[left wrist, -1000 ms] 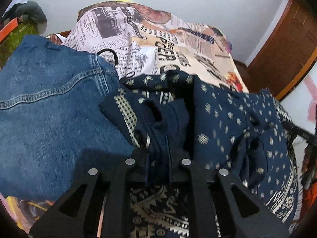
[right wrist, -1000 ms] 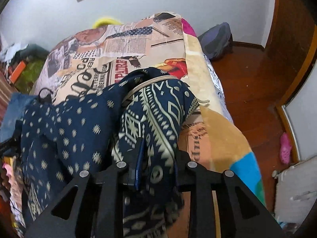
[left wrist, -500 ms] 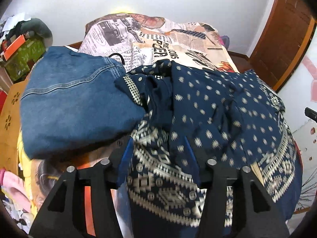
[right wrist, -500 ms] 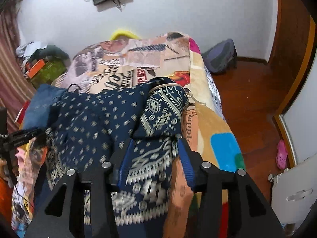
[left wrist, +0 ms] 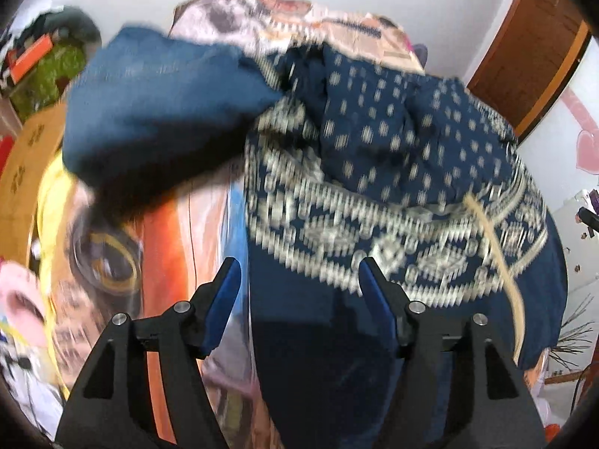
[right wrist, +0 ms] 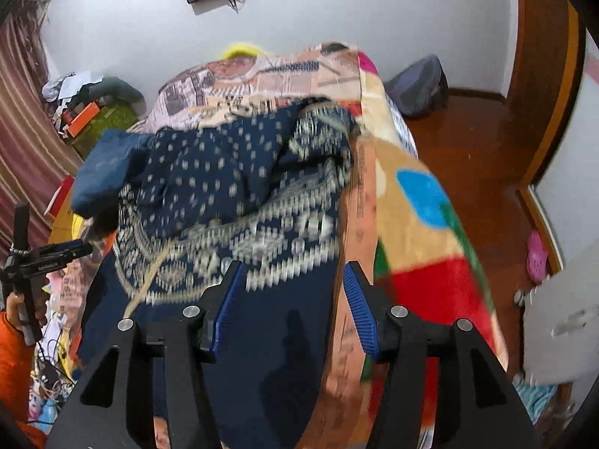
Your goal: Fold large clothes
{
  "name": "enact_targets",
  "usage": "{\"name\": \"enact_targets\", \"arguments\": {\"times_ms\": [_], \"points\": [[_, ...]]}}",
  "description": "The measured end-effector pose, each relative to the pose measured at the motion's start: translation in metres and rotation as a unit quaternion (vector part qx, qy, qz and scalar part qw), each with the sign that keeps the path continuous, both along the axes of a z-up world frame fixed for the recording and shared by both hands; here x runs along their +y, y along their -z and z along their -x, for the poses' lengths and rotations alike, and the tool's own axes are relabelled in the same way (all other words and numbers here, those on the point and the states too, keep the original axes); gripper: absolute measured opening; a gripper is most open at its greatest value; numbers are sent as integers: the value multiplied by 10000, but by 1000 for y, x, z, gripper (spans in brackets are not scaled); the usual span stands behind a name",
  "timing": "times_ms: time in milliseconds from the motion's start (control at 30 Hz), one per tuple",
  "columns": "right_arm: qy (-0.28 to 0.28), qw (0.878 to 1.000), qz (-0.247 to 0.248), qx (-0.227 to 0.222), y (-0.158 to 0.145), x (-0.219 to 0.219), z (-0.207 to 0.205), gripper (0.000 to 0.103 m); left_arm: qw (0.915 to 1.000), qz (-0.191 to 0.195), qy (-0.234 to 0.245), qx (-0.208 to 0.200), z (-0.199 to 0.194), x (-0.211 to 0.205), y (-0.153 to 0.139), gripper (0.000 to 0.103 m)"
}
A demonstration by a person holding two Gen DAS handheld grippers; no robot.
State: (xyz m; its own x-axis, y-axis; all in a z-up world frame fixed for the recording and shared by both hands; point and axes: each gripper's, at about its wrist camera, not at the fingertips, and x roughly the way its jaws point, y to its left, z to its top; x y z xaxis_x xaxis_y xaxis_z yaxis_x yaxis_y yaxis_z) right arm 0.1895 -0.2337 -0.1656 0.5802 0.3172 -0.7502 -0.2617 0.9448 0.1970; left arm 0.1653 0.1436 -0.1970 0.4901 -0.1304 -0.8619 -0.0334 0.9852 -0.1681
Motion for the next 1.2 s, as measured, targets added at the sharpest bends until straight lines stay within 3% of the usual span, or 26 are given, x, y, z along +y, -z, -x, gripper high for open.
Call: {"name": "enact_targets", "arguments": {"times_ms": [233,333,533,600,667,700,767,800,833,933,1200], "points": [[144,9977,-219,627,43,0,23,50,9953,642,-355,625,38,18,46,64],[225,9947,-362,941,63,0,27,50,9876,1217,-516,849,51,23,66,65],[397,9909,-889,928,69,-2,27,53,9623,2491,-709,834,62,26,80,64],[349,9918,-858,881,70,3,25,53,9664,2375,-608,770,61,18,75,64],[318,9929,-798,829,69,8,25,47,9722,2199,-438,680,59,8,67,61],[287,9928,-821,817,68,9,26,41,9745,2121,-371,634,57,5,64,53],[173,9939,-825,711,64,12,29,13,9796,1935,-203,494,53,-2,52,30],[105,9944,-830,652,60,14,29,11,9808,1897,-144,419,51,-4,45,16],[57,9942,-878,621,58,15,29,11,9805,1929,-110,345,47,-4,38,12],[-88,9930,-1082,454,44,20,26,9,9798,1996,-58,54,39,1,17,11],[-329,9893,-1375,-365,-20,24,-12,7,9761,1894,197,-1050,-6,7,-73,10]]}}
